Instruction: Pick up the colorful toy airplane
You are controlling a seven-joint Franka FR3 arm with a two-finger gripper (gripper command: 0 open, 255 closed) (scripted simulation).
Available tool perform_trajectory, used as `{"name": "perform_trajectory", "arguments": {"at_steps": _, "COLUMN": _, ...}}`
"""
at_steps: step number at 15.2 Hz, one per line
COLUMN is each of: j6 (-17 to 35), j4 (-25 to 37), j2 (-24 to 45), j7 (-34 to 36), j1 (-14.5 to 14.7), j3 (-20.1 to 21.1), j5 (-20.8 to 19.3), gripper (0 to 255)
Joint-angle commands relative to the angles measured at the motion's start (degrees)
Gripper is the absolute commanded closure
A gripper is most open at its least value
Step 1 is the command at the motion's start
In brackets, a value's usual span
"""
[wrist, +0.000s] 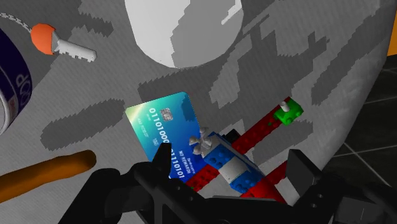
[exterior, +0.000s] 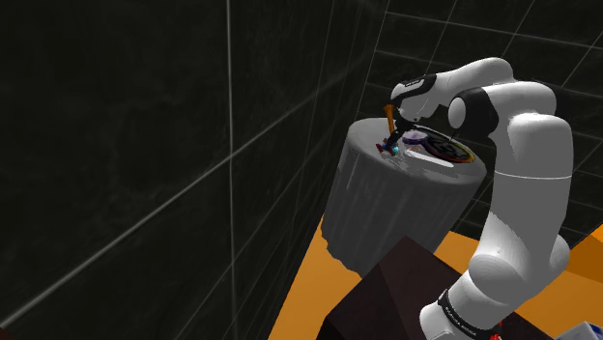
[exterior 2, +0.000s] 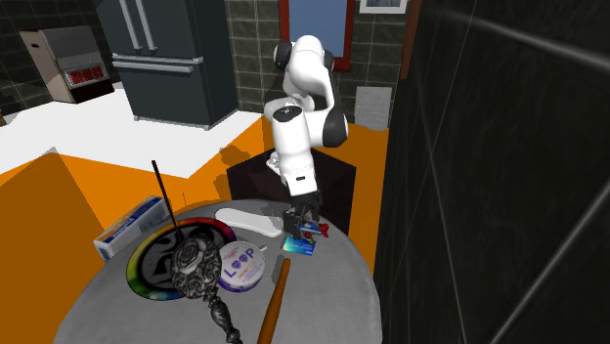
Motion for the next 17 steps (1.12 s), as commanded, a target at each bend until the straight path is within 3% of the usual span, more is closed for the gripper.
{"name": "perform_trajectory", "arguments": {"at_steps": 1, "j6": 0.35, "j4": -0.22, "j2": 0.12, "j7": -0.09, "j1": 0.01, "j3": 0.08, "j5": 0.13, "gripper": 0}}
{"name": "perform_trajectory", "arguments": {"at_steps": 2, "j6": 0.28, "j4": -0.14, "j2": 0.13, "j7": -0.07, "j1": 0.0, "j3": 0.07, "j5": 0.12, "gripper": 255}}
{"name": "perform_trajectory", "arguments": {"at_steps": 11, "j6": 0.35, "j4": -0.22, "j2": 0.12, "j7": -0.09, "j1": 0.01, "j3": 0.08, "j5": 0.13, "gripper": 255}}
{"name": "perform_trajectory", "arguments": {"at_steps": 17, "j6": -3.25, "j4": 2.04, "j2": -1.57, "j7": 1.28, "j1": 0.31, "j3": -0.69, "j5": -1.39, "gripper": 255}}
